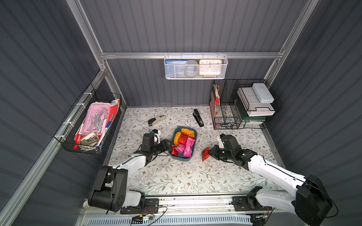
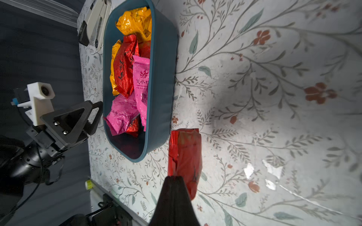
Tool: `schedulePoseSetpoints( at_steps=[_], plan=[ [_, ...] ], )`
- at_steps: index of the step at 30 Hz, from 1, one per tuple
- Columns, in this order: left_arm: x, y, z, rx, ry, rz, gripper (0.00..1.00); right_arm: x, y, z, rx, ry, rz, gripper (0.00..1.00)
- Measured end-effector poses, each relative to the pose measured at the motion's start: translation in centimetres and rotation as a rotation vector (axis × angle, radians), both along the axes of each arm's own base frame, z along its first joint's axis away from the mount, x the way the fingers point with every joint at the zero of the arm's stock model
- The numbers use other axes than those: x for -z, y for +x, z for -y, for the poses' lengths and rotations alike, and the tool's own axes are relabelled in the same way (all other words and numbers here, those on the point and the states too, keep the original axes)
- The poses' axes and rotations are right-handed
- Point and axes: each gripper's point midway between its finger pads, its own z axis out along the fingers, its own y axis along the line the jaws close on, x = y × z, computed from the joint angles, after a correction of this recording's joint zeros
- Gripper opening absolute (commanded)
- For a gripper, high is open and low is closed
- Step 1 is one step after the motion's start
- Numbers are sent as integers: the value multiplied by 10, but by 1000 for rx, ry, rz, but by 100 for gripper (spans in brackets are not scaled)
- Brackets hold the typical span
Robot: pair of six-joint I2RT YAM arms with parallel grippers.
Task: Take the tea bags out of the storage box
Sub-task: Place the tea bag at the center of the board.
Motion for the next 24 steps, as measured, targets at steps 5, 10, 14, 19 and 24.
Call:
schedulePoseSetpoints(
  at_steps=[5, 10, 14, 19, 24],
  plan=[
    [4, 1, 1, 6, 2, -7, 51, 25, 1, -9, -11, 99, -84, 0],
    [7, 0, 2, 16, 3, -15, 46, 43, -5, -6, -15, 110, -125, 20],
    [4, 1, 3, 25, 2, -5, 41, 40, -8, 2, -34, 43, -105, 42],
    [3, 2, 5, 39, 3, 6, 34, 18, -6, 22, -11, -58, -29, 48],
    [10, 1, 6, 53, 11, -6, 25, -2, 0, 30, 2, -107, 29, 48]
  ],
)
